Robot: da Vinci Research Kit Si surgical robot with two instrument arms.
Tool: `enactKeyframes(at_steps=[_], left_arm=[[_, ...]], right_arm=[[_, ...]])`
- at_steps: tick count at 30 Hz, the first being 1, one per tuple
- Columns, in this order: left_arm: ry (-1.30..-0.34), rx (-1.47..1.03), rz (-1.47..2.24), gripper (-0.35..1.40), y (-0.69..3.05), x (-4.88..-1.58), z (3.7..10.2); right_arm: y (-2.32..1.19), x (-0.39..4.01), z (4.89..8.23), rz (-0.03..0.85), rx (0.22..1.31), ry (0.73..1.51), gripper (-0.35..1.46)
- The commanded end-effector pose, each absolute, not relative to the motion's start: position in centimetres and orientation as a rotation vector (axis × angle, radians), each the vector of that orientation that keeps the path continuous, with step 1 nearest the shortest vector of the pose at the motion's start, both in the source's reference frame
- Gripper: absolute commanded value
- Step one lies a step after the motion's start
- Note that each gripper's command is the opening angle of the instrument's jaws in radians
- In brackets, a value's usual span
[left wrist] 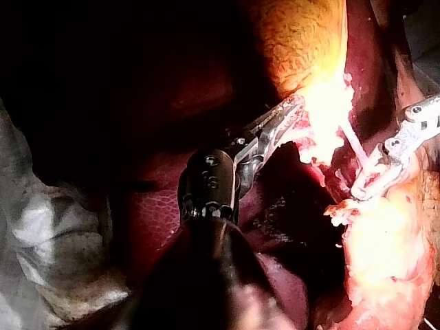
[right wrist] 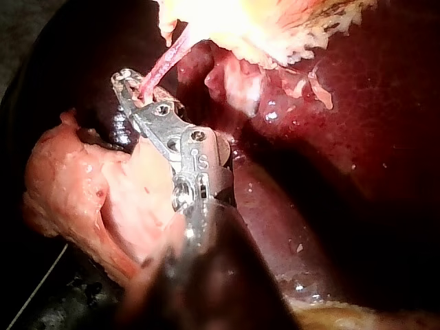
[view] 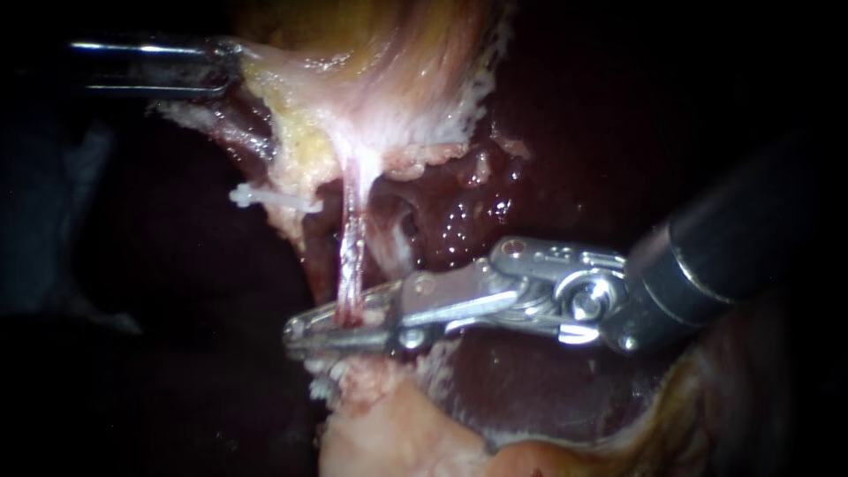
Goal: Clipping second clip right tube
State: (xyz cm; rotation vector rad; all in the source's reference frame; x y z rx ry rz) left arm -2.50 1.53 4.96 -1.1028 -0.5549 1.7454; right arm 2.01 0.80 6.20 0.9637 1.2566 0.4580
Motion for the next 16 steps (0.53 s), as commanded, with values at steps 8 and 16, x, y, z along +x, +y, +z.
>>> enactKeyframes(at_steps=[8,16], left_arm=[[-0.555,-1.103,1.745,-0.35,1.53,-2.5,4.95],[-0.555,-1.103,1.745,-0.35,1.53,-2.5,4.96]], right_arm=[[0.79,1.98,6.23,0.451,0.97,1.243,-0.35],[0.77,1.97,6.27,0.449,0.968,1.243,-0.35]])
